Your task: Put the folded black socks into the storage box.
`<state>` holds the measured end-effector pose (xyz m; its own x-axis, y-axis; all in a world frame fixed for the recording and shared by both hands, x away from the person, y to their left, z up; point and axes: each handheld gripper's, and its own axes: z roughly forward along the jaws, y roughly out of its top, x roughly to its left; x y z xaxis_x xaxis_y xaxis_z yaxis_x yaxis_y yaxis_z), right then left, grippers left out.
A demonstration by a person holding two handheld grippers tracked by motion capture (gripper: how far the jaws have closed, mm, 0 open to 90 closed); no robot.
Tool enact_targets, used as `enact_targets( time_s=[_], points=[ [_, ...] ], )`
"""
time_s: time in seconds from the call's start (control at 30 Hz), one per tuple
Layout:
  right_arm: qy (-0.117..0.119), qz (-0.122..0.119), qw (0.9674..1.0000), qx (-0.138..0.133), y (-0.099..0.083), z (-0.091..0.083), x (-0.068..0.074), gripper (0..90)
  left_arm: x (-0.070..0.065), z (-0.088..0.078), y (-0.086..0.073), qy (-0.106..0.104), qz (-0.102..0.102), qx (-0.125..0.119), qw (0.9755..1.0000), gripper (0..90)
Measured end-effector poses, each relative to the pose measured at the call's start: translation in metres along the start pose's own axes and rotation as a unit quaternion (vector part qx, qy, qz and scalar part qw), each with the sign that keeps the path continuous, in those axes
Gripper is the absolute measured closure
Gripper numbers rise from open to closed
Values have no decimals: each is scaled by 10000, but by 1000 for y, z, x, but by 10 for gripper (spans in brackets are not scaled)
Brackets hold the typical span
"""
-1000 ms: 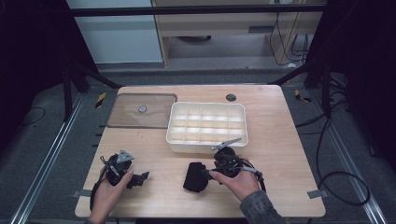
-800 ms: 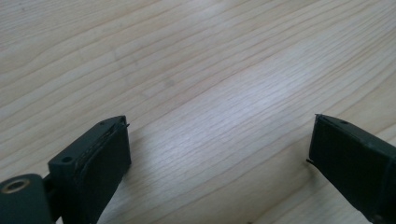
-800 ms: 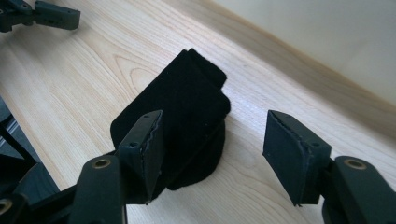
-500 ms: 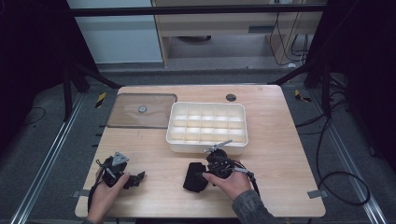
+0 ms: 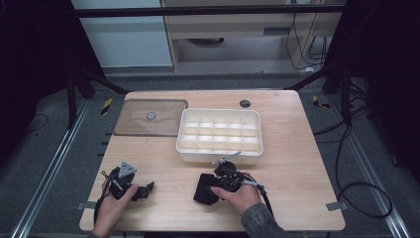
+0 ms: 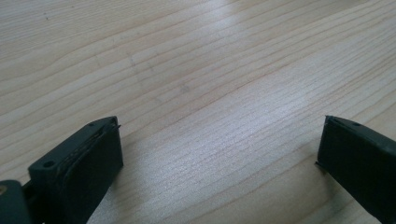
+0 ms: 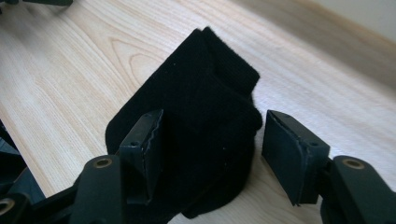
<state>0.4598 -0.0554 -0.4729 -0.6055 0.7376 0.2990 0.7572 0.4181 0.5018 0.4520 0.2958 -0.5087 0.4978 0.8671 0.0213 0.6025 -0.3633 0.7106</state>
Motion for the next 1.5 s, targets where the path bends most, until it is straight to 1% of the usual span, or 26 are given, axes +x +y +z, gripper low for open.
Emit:
enact_targets(
  time_s=[0.17,0.2,0.23,0.27,0.3,0.4,0.47,0.5,0.53,0.57,0.63,0.77,0.87,0.97,1.0,1.07,1.2,1.33,1.4,1.5],
  points=[
    [140,66,9999,-30,-3,5,1,445,0,0,0,-8,5,2,10000,0],
    [227,101,9997,-47,-4,5,1,460,0,0,0,-9,4,2,10000,0],
    [256,106,9996,-53,-4,6,1,473,0,0,0,-7,10,2,10000,0],
    [295,127,9995,-60,-4,6,1,514,0,0,0,-8,9,1,10000,0],
    [341,146,9993,-71,-5,6,1,535,0,0,0,-10,9,1,10000,0],
    [506,85,9986,-129,-6,5,1,643,0,0,0,-16,11,-1,10000,0],
    [584,56,9981,-163,-6,5,1,680,0,0,0,-18,14,0,10000,0],
    [603,31,9980,-178,-6,4,1,694,0,0,0,-16,14,1,10000,0],
    [690,29,9975,-177,-6,3,1,702,0,0,0,-17,12,0,10000,0],
    [726,12,9972,-178,-7,1,2,704,0,0,0,-18,12,0,10000,0],
    [714,-39,9971,-276,-7,-6,2,705,0,0,0,-23,23,1,10000,0],
    [525,-112,9977,-425,-5,-29,-2,705,1,0,1,-50,57,10,10000,0],
    [322,-138,9984,-451,-5,-47,-9,704,2,2,2,-72,67,-7,10000,0],
    [172,-169,9984,-518,-6,-61,-14,703,4,3,3,-108,118,8,9999,0],
    [88,-182,9984,-529,-6,-68,-16,703,4,3,3,-112,125,8,9999,0],
    [-26,-156,9985,-533,-7,-78,-19,702,4,4,4,-118,109,-1,9999,0],
    [-310,-141,9980,-535,-8,-97,-28,702,4,4,4,-134,111,-7,9998,0],
    [-473,-133,9972,-564,-9,-112,-32,701,5,4,4,-155,135,-13,9998,0],
    [-635,-200,9960,-601,-7,-122,-36,701,6,3,3,-219,179,-25,9996,0],
    [-821,-163,9944,-646,-4,-134,-43,701,7,3,3,-232,194,-18,9995,0]
  ],
)
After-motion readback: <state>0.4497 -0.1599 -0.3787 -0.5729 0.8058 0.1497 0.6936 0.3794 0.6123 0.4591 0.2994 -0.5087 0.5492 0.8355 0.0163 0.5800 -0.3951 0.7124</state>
